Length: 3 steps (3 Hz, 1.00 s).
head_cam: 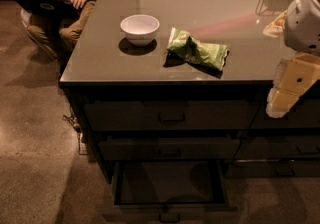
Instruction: Close bottom drawer
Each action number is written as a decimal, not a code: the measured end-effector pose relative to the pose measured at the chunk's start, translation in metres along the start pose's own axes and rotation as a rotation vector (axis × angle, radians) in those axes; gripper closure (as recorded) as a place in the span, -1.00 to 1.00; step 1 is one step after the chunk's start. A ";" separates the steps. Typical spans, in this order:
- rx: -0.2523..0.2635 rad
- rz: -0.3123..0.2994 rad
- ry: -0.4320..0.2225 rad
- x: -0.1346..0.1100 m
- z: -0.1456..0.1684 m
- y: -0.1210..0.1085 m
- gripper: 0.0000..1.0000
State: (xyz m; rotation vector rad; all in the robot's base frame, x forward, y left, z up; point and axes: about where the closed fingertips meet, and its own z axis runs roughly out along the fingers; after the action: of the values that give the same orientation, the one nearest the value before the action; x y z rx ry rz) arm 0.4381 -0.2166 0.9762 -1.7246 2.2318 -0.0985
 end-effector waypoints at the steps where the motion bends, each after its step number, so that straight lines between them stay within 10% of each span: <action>1: 0.000 0.000 0.000 0.000 0.000 0.000 -1.00; 3: -0.079 0.104 -0.037 0.007 0.046 0.024 -1.00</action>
Offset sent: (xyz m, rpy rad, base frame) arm -0.0017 -0.0035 -0.0292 0.0579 0.0515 -0.0560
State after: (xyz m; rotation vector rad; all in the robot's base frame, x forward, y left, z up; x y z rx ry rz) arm 0.4278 -0.2109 0.9257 -1.6318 2.3224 0.0455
